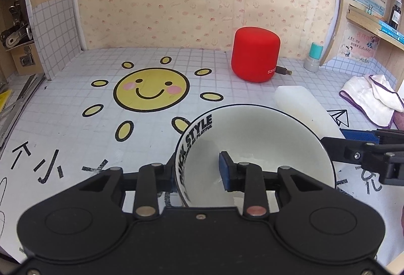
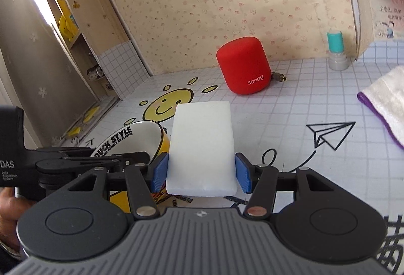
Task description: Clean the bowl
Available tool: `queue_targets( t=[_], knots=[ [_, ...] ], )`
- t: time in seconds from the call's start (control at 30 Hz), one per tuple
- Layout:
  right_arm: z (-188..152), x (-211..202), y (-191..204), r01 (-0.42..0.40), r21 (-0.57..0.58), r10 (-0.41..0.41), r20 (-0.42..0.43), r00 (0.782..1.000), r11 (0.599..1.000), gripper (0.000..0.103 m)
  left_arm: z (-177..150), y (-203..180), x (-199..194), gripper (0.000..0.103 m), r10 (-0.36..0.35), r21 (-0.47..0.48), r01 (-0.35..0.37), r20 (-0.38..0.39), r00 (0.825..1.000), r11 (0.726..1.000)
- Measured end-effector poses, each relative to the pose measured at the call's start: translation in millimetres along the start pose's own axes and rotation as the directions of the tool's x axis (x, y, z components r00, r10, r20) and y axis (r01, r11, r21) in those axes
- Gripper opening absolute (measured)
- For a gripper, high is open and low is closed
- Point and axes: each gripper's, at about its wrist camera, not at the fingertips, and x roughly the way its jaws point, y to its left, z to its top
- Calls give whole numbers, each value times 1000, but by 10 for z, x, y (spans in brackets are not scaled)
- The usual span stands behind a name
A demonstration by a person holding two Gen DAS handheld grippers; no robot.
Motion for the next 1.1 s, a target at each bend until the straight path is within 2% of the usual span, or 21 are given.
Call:
queue_targets(
  t=[0.1, 0.2, 0.3, 0.43, 0.53, 0.63, 0.67, 1.1],
  knots=[
    [30, 17, 184, 73, -200, -75, -3, 997, 977, 58, 21, -9, 13, 34, -1, 8, 1, 1, 1000, 1000],
    [14, 39, 369, 103, -393, -114, -6, 993, 914, 58, 32, -7, 27, 35, -7, 6, 7, -1, 1000, 1000],
    [-13, 52, 493, 134, -559, -149, 20, 989, 818, 58, 36, -7, 32, 35, -11, 9, 11, -2, 1000, 1000],
    [4, 122, 550, 146, -704, -185, 22, 983, 695, 57, 52, -2, 41, 35, -18, 9, 18, -4, 1000, 1000],
    [30, 159, 600, 125, -763, -169, 21, 985, 634, 57, 70, 4, 53, 35, -23, 6, 23, -8, 1000, 1000],
    [-19, 198, 699, 139, -837, -188, 43, 981, 530, 57, 85, 10, 61, 35, -28, 5, 28, -14, 1000, 1000],
    [-30, 199, 723, 137, -851, -190, 44, 981, 507, 57, 89, 16, 63, 36, -30, 1, 30, -15, 999, 1000],
    [-386, -56, 988, 198, -948, -196, 151, 969, 250, 56, 8, -66, 19, 35, 31, -2, -31, -7, 999, 1000]
  ],
)
